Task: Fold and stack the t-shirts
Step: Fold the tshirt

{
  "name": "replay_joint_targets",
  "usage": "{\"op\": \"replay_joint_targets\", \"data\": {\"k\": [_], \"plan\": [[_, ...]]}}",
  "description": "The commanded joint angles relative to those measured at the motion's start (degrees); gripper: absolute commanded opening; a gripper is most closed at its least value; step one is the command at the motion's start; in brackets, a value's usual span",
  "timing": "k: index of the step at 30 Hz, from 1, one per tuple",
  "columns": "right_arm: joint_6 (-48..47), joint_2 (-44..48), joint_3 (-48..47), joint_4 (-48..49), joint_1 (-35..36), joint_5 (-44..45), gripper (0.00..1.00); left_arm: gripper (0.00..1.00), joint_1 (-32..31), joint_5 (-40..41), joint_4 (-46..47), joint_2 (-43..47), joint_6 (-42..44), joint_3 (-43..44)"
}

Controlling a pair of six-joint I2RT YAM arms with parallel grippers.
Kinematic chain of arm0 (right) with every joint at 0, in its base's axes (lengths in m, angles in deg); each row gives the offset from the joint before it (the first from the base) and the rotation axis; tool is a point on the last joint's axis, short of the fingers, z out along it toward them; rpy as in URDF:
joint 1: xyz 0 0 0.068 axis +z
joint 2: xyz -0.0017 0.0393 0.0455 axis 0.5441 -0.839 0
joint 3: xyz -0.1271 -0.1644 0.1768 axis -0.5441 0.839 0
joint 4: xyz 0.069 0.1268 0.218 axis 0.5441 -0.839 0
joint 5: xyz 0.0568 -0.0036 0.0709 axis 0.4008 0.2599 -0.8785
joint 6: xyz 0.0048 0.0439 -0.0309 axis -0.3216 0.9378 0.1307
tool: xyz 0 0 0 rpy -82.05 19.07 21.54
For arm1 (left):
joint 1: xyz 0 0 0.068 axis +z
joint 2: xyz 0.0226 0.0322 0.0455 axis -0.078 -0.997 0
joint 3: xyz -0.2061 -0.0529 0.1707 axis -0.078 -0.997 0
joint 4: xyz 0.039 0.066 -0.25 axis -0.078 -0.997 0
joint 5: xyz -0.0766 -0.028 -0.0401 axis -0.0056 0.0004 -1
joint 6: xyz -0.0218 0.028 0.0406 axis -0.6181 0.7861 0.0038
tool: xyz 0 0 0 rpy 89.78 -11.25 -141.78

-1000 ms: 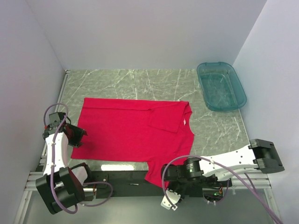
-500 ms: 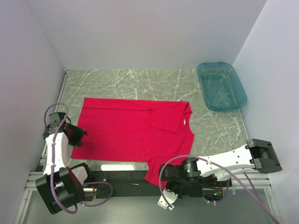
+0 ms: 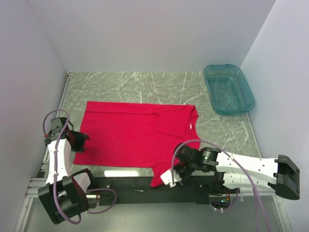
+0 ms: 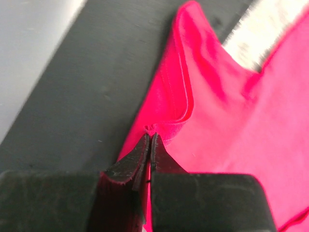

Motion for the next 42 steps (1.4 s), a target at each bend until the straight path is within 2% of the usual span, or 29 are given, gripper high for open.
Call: {"op": "replay_joint_targets", "data": {"k": [1,7,9,10,12,15,17,19,28,31,38,42], "plan": [[0.7,1.1,-1.9,-0.2,-4.1,-3.3,0.00,0.49,0.4,2.7,-0.1,2.0,-7.7,-0.9],[1.5,-0.1,-2.2,0.9,-8.9,-3.8,0.00,0.38,0.4,8.7,-1.8,5.6,-15.4,-2.1],[1.6,0.0,-2.1,1.4,-10.7,-3.8,0.00,0.39,0.4,16.1,-2.9,6.4,-15.2,-1.9],[1.7,0.2,-1.9,1.5,-12.4,-3.9,0.00,0.42,0.4,18.1,-3.7,6.0,-14.5,-1.2],[1.8,0.2,-2.1,1.4,-13.7,-4.1,0.00,0.57,0.2,18.1,-5.2,3.5,-12.9,-0.3],[2.3,-0.4,-2.2,1.7,-16.1,-3.8,0.00,0.74,-0.1,20.7,-8.3,-1.2,-14.4,1.5],[2.3,-1.2,-2.7,1.3,-18.1,-3.9,0.00,0.79,0.0,21.6,-8.0,-3.3,-15.8,1.6],[2.4,-1.3,-2.7,1.1,-19.3,-4.3,0.00,0.79,0.2,23.8,-7.1,-6.7,-17.2,1.0],[2.4,-1.2,-2.8,0.7,-24.0,-5.7,0.00,0.72,4.5,22.4,-4.0,-10.2,-17.3,-1.0],[2.4,-1.7,-2.9,0.8,-24.2,-5.8,0.00,0.66,5.6,24.5,-4.9,-11.0,-18.0,-0.1],[2.5,-1.3,-2.8,0.7,-25.0,-5.9,0.00,0.54,8.2,24.2,-4.9,-17.5,-17.2,0.4],[2.6,-1.2,-2.7,0.7,-25.6,-6.1,0.00,0.54,8.2,23.9,-3.6,-17.9,-16.6,-0.1]]}}
